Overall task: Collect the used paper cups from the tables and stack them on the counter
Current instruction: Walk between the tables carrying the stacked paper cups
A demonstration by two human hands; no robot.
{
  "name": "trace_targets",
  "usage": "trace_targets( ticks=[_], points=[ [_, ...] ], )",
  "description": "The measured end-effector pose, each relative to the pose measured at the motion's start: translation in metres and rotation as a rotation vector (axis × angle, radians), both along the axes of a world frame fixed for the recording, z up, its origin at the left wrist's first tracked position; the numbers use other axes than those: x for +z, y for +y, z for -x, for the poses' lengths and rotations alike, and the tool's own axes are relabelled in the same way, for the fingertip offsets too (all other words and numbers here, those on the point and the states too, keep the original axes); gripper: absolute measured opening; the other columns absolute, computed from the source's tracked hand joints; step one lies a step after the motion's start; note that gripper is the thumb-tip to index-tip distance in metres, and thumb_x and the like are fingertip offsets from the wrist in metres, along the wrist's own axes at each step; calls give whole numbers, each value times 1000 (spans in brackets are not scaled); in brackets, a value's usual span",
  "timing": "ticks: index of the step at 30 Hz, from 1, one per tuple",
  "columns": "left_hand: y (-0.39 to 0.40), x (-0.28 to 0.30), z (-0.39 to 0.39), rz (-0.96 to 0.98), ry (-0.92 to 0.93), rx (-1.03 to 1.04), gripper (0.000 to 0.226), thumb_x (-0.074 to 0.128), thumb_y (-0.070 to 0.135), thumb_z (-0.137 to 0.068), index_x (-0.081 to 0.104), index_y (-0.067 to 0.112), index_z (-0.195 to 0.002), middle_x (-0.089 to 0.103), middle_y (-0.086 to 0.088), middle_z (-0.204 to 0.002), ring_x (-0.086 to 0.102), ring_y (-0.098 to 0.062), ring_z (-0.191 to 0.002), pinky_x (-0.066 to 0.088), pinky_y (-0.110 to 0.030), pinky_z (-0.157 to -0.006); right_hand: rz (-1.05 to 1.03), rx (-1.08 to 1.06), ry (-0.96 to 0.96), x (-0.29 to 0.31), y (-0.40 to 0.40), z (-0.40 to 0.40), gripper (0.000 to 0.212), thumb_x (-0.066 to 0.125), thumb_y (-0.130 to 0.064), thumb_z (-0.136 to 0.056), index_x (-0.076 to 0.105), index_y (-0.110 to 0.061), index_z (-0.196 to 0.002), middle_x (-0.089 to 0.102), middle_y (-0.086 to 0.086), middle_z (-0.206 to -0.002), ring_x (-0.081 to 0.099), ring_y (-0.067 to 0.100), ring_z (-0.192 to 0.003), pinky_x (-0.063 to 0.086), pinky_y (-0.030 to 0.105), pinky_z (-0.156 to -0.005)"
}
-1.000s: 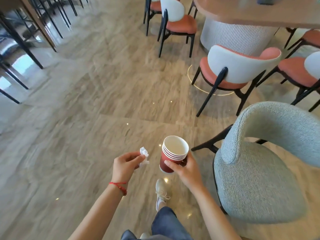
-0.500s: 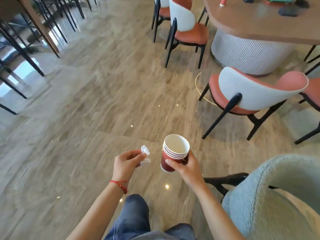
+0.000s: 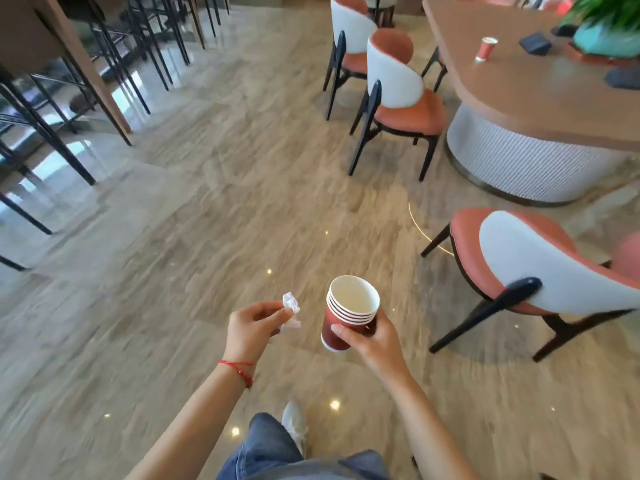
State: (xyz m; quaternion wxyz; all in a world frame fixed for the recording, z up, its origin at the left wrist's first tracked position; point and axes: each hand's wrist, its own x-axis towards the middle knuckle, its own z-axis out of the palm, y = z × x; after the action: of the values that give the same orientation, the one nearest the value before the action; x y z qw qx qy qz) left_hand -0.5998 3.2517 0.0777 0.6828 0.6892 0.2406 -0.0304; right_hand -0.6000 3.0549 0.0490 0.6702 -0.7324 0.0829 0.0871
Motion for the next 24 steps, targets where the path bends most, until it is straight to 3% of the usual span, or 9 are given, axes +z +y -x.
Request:
trace_targets(
  ticks=[2,6,11,18,24],
  points=[
    [12,2,-30,-8,-3,17,7,74,4,-75,72,10,-73,59,10,-47,47,3,-41,40,-10,-44,1,28,-8,3,10,-34,49,84,-10,-65,59,-23,-105,69,-6,-100,66,-2,-88,47,9,-71],
    [33,-1,-68,-4,10,103,7,75,5,-74,72,11,-72,59,10,-47,47,1,-41,39,-10,-44,-4,85,-14,9,32,-88,54,83,-23,-58,59,-23,-107,69,-7,-101,66,0,-91,48,11,-73],
    [60,-5,-97,12,16,264,5,74,4,-74,73,8,-74,60,10,-46,48,2,-41,40,-10,-44,-6,258,-4,8,69,-149,54,82,-24,-56,59,-25,-105,69,-8,-99,65,-1,-90,48,11,-73],
    [96,4,-113,16,-29,610,10,74,3,-75,73,14,-72,58,11,-44,45,3,-41,39,-10,-44,12,612,-17,13,138,-220,61,83,-24,-51,58,-23,-107,68,-6,-100,65,-2,-87,49,13,-73],
    [117,12,-107,14,-68,894,12,73,1,-74,72,12,-71,55,11,-44,42,2,-40,37,-10,-43,-7,920,-18,17,194,-251,52,86,-12,-58,61,-27,-101,72,-10,-91,67,5,-88,51,17,-74]
  ],
)
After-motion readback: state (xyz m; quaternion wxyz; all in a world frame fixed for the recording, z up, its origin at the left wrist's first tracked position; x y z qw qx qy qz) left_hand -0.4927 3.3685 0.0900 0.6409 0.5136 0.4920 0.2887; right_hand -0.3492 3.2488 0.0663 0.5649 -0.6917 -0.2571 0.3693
